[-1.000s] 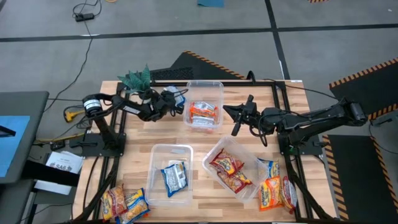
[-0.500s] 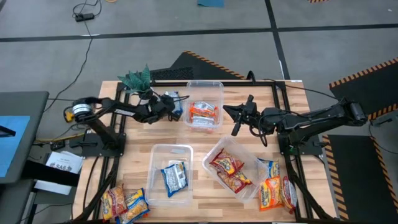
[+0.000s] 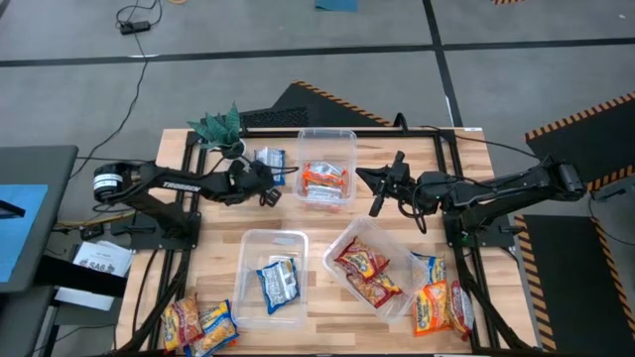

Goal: Sort Maruchan noodles
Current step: Put the blue noodle pack into the bottom left transparent bin

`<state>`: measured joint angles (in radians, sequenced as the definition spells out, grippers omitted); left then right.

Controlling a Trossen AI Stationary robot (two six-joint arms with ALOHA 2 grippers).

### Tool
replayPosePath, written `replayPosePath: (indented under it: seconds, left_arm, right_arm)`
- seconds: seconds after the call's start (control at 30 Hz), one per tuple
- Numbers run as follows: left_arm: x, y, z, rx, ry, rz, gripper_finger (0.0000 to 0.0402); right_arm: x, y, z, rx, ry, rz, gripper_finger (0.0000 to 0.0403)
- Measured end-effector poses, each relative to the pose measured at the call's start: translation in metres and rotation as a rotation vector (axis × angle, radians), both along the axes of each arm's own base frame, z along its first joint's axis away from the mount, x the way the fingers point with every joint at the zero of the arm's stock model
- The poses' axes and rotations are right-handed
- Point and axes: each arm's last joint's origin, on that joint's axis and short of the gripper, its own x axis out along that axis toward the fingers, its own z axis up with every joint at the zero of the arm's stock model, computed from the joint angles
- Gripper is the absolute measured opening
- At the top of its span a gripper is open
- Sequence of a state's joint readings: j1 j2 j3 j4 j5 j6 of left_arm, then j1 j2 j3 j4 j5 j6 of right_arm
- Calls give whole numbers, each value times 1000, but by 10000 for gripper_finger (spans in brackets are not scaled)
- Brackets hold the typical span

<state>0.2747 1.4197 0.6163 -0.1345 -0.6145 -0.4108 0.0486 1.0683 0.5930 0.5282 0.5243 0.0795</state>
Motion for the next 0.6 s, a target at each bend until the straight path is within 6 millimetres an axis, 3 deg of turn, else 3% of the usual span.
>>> replayPosePath:
  seconds: [0.2,0.33,0.6]
  left_arm:
    - [9,2,11,183,-52,37,0]
    - [9,13,14,216,-89,85,0]
    - [17,31,-4,213,-137,151,0]
  right_arm:
    - [0,0,0,1,0,0,38]
    - [0,0,0,1,-1,0,38]
    - [0,0,0,1,-4,0,38]
